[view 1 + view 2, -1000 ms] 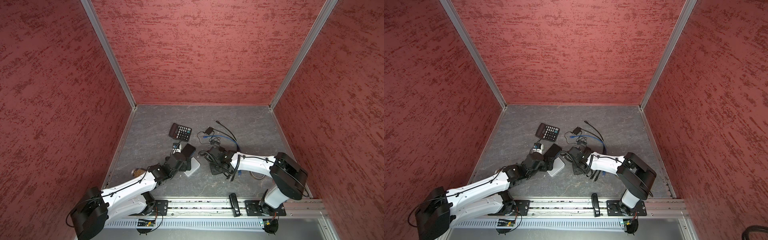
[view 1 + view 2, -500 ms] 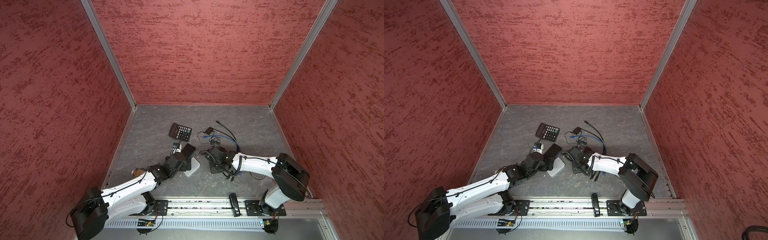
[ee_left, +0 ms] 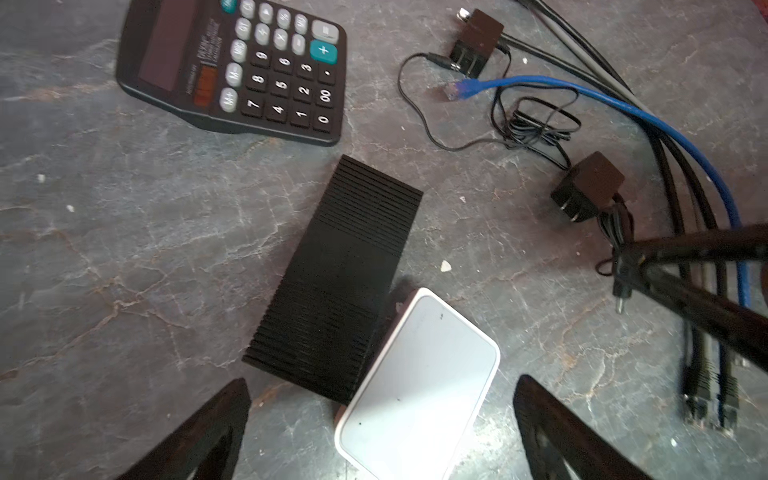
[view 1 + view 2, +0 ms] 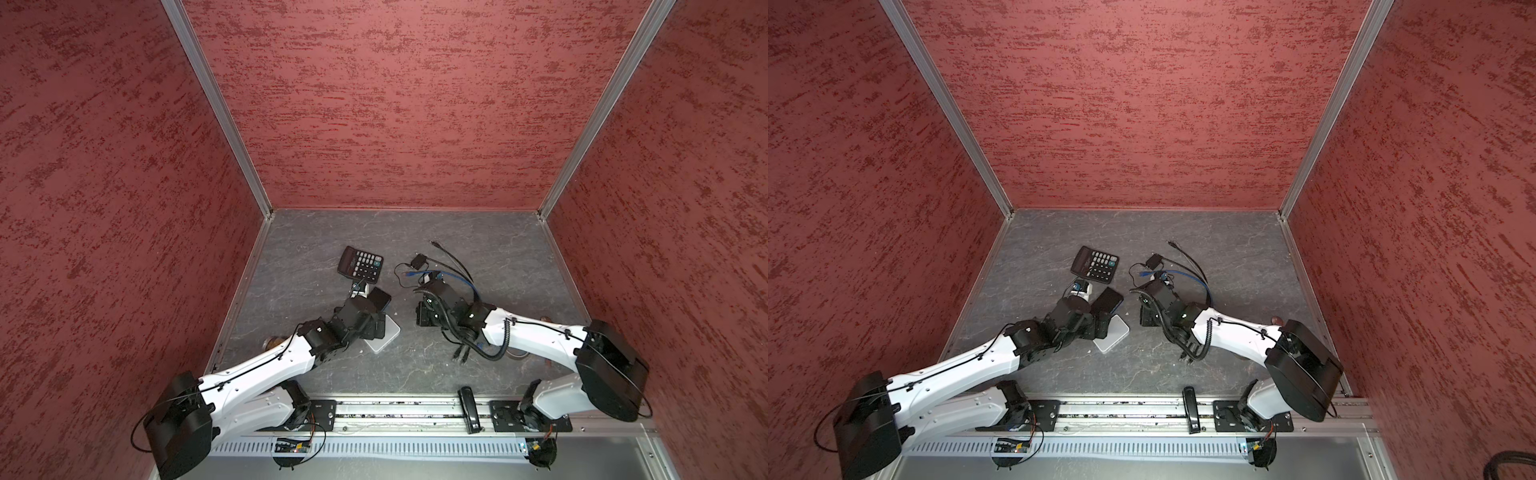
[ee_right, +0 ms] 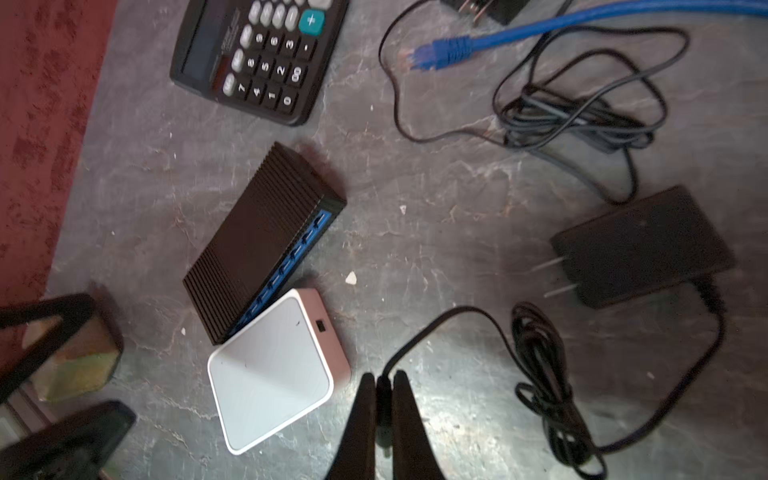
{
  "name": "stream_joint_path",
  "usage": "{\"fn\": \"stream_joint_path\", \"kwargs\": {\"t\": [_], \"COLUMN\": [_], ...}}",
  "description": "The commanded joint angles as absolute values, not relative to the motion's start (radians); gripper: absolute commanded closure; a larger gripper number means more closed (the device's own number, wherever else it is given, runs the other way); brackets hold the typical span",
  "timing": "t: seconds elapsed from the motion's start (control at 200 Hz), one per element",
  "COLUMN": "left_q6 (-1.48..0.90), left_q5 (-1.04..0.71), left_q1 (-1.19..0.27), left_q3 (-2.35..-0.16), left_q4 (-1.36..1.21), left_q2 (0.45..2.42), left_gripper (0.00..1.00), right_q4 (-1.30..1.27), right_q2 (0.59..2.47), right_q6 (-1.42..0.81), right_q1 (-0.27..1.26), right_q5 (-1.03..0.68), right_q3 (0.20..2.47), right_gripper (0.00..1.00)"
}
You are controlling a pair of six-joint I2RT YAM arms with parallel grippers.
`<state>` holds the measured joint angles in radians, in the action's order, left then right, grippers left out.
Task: Insert the plug into the switch port
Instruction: 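Grasp the black cable's barrel plug with the right gripper while the left lowers, then grasp the white router with the left gripper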
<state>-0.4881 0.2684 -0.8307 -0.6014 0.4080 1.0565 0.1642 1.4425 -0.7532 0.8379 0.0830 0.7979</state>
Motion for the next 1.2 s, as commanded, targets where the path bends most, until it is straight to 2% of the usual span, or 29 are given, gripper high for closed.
{"fn": "stream_joint_path", "kwargs": {"t": [0.0, 0.265, 0.451, 0.701, 1.197], "left_q6": [-0.472, -0.45, -0.427, -0.386, -0.312], "left_q5": [0.163, 0.267, 0.3, 0.252, 0.166], "left_q1": [-0.858, -0.994, -1.024, -1.001, -0.896], "left_q3": [-0.633, -0.751, -0.845, -0.907, -0.89], "left_q4": [0.485, 0.629, 0.715, 0.713, 0.629], "left_q2": [1.103, 1.263, 1.408, 1.523, 1.552], "left_gripper": [0.0, 0.0, 0.0, 0.0, 0.0], "right_q4": [0.09, 0.063, 0.07, 0.048, 0.026], "right_q2": [1.412, 1.355, 1.308, 1.296, 1.332], "right_q6": [-0.789, -0.785, -0.773, -0.777, -0.772], "right_q1": [0.803, 0.714, 0.67, 0.66, 0.657], "right_q5": [0.071, 0.055, 0.051, 0.034, 0.021], "right_q3": [0.777, 0.711, 0.672, 0.635, 0.627], "right_gripper": [1.0, 1.0, 1.0, 1.0, 1.0]}}
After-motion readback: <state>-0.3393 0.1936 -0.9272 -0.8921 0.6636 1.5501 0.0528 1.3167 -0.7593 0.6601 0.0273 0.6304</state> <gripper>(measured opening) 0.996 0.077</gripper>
